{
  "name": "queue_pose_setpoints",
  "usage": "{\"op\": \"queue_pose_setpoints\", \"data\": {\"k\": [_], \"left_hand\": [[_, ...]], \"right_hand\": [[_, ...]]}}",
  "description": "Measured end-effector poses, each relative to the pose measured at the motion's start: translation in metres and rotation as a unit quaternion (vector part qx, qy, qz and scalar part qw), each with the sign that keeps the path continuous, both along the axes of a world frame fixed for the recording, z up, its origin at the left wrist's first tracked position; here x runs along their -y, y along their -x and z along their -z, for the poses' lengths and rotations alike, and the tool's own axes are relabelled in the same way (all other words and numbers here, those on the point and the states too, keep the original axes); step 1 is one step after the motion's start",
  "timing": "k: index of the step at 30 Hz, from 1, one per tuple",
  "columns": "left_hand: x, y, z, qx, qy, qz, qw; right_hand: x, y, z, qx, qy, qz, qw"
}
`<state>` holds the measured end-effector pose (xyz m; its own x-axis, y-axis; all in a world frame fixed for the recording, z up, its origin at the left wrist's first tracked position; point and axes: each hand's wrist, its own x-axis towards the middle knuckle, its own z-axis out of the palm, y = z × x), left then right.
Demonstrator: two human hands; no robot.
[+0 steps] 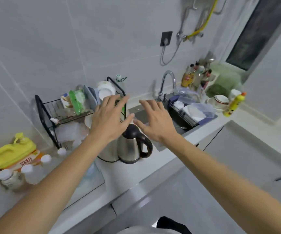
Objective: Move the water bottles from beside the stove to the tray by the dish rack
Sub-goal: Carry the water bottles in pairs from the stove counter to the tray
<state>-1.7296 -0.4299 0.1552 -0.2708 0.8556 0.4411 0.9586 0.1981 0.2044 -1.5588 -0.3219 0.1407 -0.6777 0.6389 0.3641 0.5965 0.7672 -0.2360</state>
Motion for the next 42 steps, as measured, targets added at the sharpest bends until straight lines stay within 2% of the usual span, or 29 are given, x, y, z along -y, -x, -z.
{"op": "queue_pose_setpoints", "data": {"k": [5, 11, 15, 21, 26, 32, 37, 42], "left_hand": [[-0.079, -0.1, -0.013, 0.005, -0.004, 0.074, 0.997], [-0.185, -0.268, -0.017, 0.001, 0.005, 0.152, 0.988], [-0.245, -0.381, -0.02, 0.011, 0.009, 0.225, 0.974], [-0.326, -0.531, -0.02, 0.015, 0.006, 0.352, 0.936], [-0.394, -0.672, -0.007, 0.011, 0.013, 0.458, 0.889], [-0.468, -0.818, -0.001, 0.008, 0.029, 0.568, 0.823], [-0.494, -0.942, -0.009, 0.0, 0.02, 0.652, 0.758], [-0.485, -1.072, -0.004, -0.017, 0.023, 0.719, 0.694]], "right_hand": [[-0.047, -0.121, -0.011, -0.013, -0.033, 0.076, 0.997], [-0.109, -0.308, -0.021, -0.014, -0.042, 0.198, 0.979], [-0.136, -0.429, -0.024, -0.019, -0.03, 0.296, 0.955], [-0.154, -0.583, -0.02, -0.029, -0.031, 0.418, 0.907], [-0.179, -0.71, -0.009, -0.039, -0.033, 0.518, 0.854], [-0.202, -0.823, -0.008, -0.037, -0.035, 0.621, 0.782], [-0.19, -0.91, -0.01, -0.047, -0.033, 0.703, 0.709], [-0.158, -1.001, -0.001, -0.048, -0.024, 0.762, 0.645]]}}
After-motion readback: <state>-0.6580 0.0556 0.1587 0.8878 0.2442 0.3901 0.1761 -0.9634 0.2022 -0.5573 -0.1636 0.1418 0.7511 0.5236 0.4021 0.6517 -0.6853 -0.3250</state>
